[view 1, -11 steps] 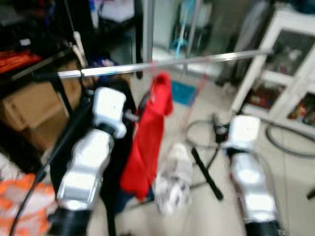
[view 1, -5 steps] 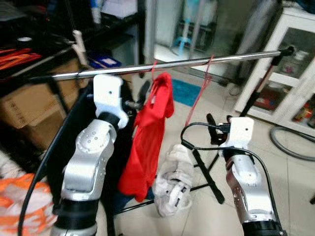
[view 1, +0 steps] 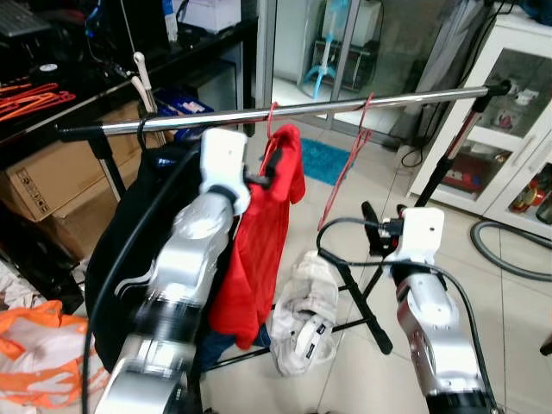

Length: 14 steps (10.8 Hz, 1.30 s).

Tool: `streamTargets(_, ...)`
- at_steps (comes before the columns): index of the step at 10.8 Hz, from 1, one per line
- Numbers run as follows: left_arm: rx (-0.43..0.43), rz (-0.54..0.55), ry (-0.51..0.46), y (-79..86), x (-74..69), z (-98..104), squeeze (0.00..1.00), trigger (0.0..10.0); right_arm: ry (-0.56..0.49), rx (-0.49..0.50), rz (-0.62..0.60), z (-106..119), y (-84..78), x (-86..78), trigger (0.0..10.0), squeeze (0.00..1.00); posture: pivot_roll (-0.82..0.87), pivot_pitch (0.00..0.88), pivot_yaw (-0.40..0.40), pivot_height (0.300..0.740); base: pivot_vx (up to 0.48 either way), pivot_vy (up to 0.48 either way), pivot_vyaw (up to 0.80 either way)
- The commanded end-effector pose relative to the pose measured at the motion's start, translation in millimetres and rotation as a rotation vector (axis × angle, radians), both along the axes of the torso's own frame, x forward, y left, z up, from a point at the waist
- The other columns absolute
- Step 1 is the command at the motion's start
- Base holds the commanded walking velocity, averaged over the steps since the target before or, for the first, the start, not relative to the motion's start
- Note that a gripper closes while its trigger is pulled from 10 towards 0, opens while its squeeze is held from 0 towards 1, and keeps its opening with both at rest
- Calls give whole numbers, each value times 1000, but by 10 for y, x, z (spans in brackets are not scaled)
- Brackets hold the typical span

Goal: Hang hanger

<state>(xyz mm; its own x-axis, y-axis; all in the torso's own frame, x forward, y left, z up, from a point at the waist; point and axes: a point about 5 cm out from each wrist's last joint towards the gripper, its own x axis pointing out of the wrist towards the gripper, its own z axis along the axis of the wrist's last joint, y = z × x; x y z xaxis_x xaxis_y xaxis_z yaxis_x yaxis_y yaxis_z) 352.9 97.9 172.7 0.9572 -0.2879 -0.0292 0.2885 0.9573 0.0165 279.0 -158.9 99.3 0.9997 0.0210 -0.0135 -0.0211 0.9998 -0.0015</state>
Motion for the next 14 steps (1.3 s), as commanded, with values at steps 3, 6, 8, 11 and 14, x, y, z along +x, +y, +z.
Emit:
streamTargets(3, -6, 2, 4, -8, 255, 45, 0, 10000, 1, -16, -24, 21, -88, -93, 10000, 0, -41, 0, -9, 740, 0, 0, 0)
streamTargets(6, -54, -76, 20, -322, 294, 29, 0, 10000, 2, -15, -44, 30, -114, -111, 10000, 0, -62, 0, 3, 740, 0, 0, 0)
streamTargets(8, -62, -99, 30, -376, 301, 20, 0, 10000, 5, -17, -49, 29, -125, -129, 10000, 0, -69, 0, 7, 740, 0, 0, 0)
streamTargets(11, -47, -77, 97, -387, 317, -105, 0, 10000, 15, -15, -43, 18, -109, -139, 10000, 0, -65, 0, 3, 740, 0, 0, 0)
streamTargets(14, -50, -62, 106, -383, 331, -116, 0, 10000, 17, -16, -39, 15, -104, -135, 10000, 0, -62, 0, 1, 740, 0, 0, 0)
